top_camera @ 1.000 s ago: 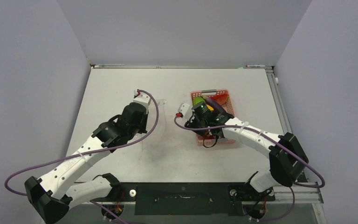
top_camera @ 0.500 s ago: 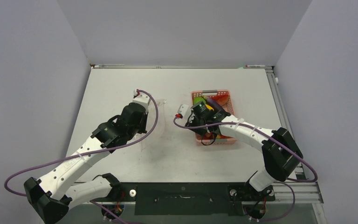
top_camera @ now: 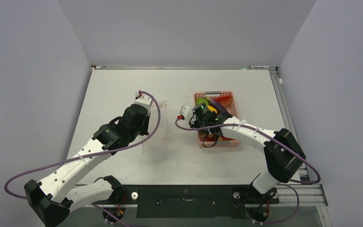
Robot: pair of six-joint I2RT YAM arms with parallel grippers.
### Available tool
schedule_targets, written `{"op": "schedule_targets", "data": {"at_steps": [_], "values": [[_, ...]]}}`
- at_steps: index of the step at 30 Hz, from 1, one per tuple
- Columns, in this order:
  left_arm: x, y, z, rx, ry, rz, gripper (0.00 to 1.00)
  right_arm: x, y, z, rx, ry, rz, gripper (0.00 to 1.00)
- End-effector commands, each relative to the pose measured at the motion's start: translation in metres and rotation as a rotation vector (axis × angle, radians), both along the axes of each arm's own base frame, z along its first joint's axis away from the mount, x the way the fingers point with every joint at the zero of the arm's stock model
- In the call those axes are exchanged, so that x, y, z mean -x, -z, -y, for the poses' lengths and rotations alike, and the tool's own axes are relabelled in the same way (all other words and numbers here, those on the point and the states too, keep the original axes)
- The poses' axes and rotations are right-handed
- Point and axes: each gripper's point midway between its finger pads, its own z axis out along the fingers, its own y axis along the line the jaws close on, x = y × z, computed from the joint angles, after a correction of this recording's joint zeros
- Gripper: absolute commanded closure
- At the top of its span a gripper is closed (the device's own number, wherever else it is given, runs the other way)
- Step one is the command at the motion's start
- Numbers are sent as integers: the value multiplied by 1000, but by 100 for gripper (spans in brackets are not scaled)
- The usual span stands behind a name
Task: Place the food in the zip-top bag and seal the zipper
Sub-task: Pick up the fake fruit from the bin.
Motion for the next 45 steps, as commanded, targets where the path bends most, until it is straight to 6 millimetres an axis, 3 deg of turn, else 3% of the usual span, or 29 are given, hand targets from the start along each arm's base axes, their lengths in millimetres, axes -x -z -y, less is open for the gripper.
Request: {"op": "schedule_targets", "data": {"at_steps": [1,3,10,23,35,45], "values": [[-4,-6,3,28,4,27,100,-12,-11,1,-7,23,65,89],[-4,-7,3,30,4,28,100,-14,-16,2,-17,28,79,95],[-4,-7,3,32,4,29,100,-17,-52,4,-90,68,171,95],[-4,-8,4,38,5,32,100,-4,-154,-2,-346,108,386,95],[-4,-8,4,40,7,31,100,48,-249,-45,-629,-4,493,95],[-3,-9,5,47,9,35,100,95,-301,-83,-940,-185,433,95]]}}
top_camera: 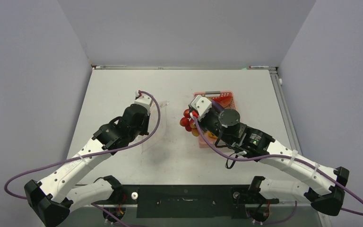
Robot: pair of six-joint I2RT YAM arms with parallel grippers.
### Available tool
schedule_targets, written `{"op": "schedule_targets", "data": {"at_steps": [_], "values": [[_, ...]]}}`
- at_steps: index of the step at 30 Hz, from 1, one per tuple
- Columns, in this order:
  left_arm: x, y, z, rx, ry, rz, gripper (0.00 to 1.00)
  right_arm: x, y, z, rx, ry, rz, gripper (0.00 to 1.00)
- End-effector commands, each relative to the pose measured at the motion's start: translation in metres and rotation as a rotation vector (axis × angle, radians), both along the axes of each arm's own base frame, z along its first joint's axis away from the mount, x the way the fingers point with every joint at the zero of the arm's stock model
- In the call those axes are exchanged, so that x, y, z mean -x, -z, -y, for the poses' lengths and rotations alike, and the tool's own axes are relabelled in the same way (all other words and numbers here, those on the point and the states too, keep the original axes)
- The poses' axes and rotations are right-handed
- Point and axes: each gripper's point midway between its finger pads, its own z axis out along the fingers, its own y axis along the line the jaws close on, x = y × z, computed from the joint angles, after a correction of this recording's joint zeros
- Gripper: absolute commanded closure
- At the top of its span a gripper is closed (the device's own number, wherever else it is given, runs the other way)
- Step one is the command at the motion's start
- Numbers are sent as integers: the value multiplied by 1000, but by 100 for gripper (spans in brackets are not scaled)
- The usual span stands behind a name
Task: Place the food in the zip-top bag and seal the zipper
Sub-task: Pick up the fake fruit from the bin, then place the fake fruit in the zipper food storage bag.
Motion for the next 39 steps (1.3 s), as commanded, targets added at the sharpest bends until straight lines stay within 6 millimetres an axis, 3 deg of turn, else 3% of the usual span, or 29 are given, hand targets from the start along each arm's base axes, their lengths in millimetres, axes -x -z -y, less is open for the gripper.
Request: {"op": "schedule_targets", "data": {"at_steps": [1,11,26,39], "values": [[-4,-10,5,45,7,39,100,23,-69,-21,-259,-129,55,95],[-3,-12,7,63,22,38,100,57,-104,-54,-455,-295,33,95],[1,-19,15,146,71,42,100,61,-92,-92,-517,-318,5,95],[9,-32,28,233,148,63,100,46,-73,-101,-534,-253,2,95]]}}
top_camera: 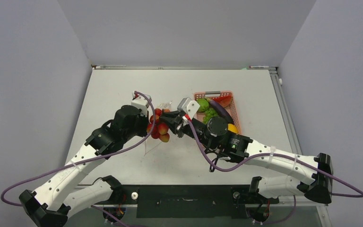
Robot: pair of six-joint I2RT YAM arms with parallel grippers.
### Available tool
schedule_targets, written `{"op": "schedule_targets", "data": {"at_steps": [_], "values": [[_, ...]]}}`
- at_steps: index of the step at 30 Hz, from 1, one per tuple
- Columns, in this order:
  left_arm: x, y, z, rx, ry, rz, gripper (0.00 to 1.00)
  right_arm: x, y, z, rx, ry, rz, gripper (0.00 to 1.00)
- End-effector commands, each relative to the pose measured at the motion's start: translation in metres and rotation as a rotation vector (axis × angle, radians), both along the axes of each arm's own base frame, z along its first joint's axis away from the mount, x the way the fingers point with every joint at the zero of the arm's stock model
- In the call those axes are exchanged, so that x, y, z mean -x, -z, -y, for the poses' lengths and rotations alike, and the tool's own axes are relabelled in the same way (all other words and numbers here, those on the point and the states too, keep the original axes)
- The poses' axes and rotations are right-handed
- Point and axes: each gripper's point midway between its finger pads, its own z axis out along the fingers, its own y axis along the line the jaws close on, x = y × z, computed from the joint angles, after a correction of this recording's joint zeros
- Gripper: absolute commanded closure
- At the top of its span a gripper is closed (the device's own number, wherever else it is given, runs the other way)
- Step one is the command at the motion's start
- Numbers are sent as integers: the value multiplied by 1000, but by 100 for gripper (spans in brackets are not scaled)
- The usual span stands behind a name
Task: Place the food in the zip-top bag and seal the zipper
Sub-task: Place the fake fruit in the zipper food storage bag.
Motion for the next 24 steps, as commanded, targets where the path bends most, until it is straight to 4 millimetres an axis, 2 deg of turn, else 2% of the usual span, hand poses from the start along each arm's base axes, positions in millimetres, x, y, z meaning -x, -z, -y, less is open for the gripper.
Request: {"op": "schedule_targets", "data": {"at_steps": [1,10,17,24], "values": [[-3,-22,12,99,43,63,100,-3,-24,0,-123,29,19,95],[1,-34,17,167,85,91,100,-12,-6,-7,-89,84,-4,95],[2,-40,16,198,88,107,100,-6,18,-19,59,141,33,95],[2,-41,16,206,88,109,100,-13,40,-21,187,253,40,95]]}}
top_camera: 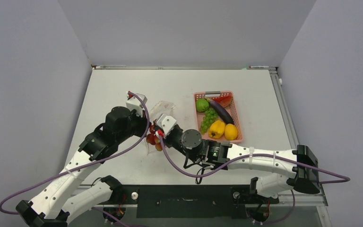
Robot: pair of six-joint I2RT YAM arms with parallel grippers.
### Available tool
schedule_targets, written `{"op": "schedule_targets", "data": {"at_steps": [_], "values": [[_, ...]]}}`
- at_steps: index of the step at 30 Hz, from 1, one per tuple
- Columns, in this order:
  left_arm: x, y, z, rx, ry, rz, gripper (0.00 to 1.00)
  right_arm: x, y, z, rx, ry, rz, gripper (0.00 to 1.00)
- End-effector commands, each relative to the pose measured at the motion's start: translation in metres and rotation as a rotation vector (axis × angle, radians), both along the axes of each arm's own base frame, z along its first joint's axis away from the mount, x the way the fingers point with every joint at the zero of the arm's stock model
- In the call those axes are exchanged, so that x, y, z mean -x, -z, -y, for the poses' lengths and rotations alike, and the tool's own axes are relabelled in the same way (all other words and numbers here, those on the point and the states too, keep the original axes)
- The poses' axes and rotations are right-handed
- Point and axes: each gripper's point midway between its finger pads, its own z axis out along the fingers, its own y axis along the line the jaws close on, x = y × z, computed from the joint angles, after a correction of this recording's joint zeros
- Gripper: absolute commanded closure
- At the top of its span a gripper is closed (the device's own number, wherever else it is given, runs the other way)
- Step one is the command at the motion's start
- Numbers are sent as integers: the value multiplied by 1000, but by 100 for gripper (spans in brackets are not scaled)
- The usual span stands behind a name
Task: Place the food in the zip-top bag and seal the zipper
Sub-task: Place the fake fruit in the zipper food storage bag.
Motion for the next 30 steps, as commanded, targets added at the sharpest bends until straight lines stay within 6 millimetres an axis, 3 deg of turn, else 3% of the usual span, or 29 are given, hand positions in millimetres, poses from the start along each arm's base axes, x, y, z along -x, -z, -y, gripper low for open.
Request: {"op": "schedule_targets", "data": {"at_steps": [1,18,30], "values": [[-5,-21,7,68,13,62,100,-13,-25,5,-10,112,38,95],[-6,-20,12,83,39,55,100,-37,-8,-7,-76,338,-97,95],[-5,-20,13,94,47,49,100,-78,4,18,-267,610,-358,95]]}}
